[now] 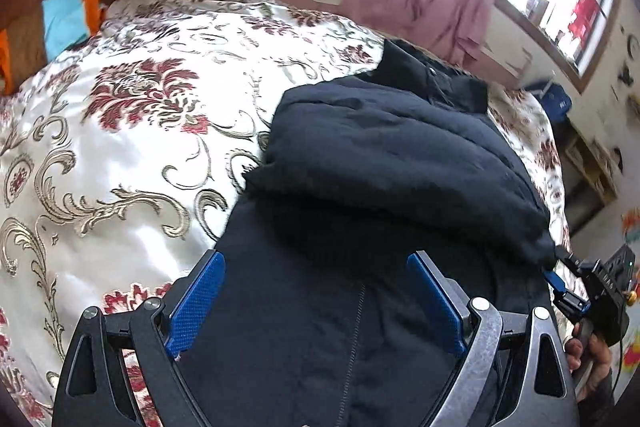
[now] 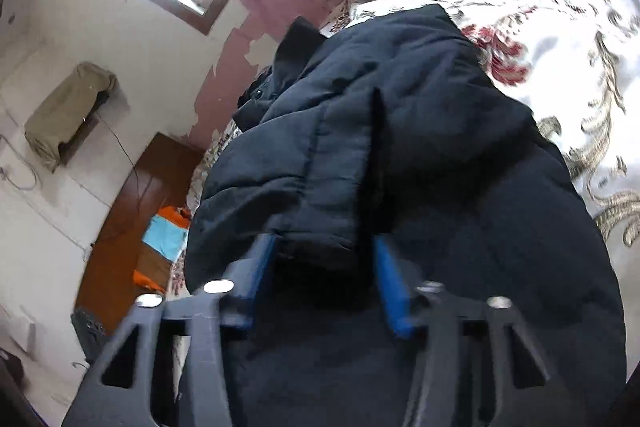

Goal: Fold large clothes

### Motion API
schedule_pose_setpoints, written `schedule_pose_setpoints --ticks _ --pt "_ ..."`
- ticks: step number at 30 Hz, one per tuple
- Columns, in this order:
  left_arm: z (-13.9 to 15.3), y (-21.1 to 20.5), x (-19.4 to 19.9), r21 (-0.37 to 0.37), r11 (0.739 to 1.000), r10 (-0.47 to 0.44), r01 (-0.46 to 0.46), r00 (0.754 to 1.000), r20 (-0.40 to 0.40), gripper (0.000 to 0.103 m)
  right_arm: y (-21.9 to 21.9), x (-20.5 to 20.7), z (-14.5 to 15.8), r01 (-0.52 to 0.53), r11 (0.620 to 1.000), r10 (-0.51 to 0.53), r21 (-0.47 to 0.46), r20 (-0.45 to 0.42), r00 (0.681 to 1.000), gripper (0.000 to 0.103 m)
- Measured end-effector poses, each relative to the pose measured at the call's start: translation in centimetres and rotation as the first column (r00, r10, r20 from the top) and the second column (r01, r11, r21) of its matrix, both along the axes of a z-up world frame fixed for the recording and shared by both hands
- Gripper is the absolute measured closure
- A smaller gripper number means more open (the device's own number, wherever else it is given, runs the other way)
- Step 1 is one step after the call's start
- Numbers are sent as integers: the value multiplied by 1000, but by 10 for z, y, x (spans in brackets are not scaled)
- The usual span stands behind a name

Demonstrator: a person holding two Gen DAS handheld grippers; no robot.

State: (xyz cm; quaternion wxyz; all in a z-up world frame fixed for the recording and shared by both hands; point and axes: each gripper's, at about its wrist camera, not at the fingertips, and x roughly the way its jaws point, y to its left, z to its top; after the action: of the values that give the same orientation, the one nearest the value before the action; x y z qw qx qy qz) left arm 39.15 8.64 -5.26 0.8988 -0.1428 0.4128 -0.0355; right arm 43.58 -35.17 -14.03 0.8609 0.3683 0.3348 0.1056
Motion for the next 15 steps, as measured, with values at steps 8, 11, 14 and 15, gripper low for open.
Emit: schedule_pose_setpoints --ticks 8,11,14,15 --pt "19 -13 17 60 998 -27 23 997 66 11 -19 -17 76 117 978 -78 -173 218 973 99" --pt "23 -24 28 80 996 -43 36 996 82 11 -34 -10 87 143 967 -97 -212 210 973 99" --pt "23 -37 41 111 993 -43 34 996 79 11 -42 -1 74 128 956 -94 -264 137 986 99" --pt "21 -41 44 119 992 -41 32 996 74 11 -42 4 68 108 951 -81 -290 102 992 99"
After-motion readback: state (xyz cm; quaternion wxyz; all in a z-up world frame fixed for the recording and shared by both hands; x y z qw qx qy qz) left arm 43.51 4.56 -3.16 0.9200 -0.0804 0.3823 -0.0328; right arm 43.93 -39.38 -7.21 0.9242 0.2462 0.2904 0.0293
